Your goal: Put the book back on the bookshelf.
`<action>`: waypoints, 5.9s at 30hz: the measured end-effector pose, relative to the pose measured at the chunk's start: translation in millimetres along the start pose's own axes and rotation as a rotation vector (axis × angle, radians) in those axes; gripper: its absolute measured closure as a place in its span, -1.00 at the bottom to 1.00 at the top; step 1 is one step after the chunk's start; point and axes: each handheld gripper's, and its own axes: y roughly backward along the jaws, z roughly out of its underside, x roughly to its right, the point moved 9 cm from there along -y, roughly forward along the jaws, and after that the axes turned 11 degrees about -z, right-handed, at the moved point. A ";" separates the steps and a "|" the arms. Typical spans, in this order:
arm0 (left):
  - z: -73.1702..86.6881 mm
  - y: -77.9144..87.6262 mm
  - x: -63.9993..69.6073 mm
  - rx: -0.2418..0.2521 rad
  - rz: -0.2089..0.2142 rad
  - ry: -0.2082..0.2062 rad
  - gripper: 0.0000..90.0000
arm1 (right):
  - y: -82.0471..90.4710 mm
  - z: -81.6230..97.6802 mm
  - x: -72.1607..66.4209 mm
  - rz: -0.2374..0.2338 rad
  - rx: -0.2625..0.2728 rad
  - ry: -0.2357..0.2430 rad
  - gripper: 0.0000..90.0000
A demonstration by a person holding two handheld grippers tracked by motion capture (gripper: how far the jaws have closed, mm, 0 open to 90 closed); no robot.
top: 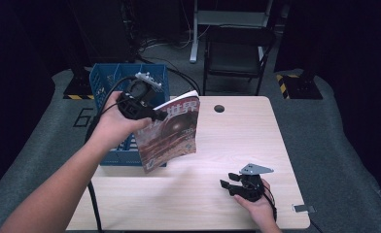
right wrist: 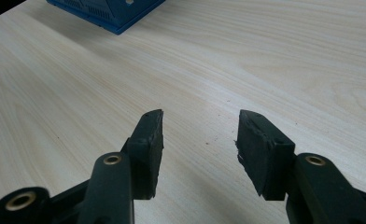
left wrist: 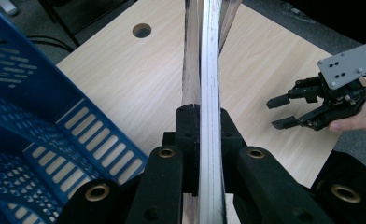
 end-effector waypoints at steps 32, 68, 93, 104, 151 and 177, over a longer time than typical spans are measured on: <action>16.7 33.2 -61.1 -0.016 -0.101 0.105 0.87 | -2.9 0.4 0.6 -0.007 -0.008 0.002 0.13; 57.1 69.0 -125.7 -0.030 -0.234 0.283 0.87 | -19.0 -8.1 -3.8 -0.042 -0.031 0.039 0.13; 59.7 53.6 -161.8 -0.066 -0.306 0.442 0.87 | -19.7 -7.4 -4.9 -0.045 -0.032 0.031 0.13; 51.7 41.7 -169.5 -0.076 -0.329 0.449 0.87 | -19.6 -7.7 -4.7 -0.046 -0.031 0.037 0.13; 30.1 -7.5 -192.9 -0.019 -0.405 0.548 0.87 | -18.6 -8.4 -6.4 -0.056 -0.029 0.039 0.13; 54.5 -48.1 -188.0 -0.053 -0.388 0.579 0.87 | -17.4 -9.7 -6.2 -0.055 -0.023 0.043 0.13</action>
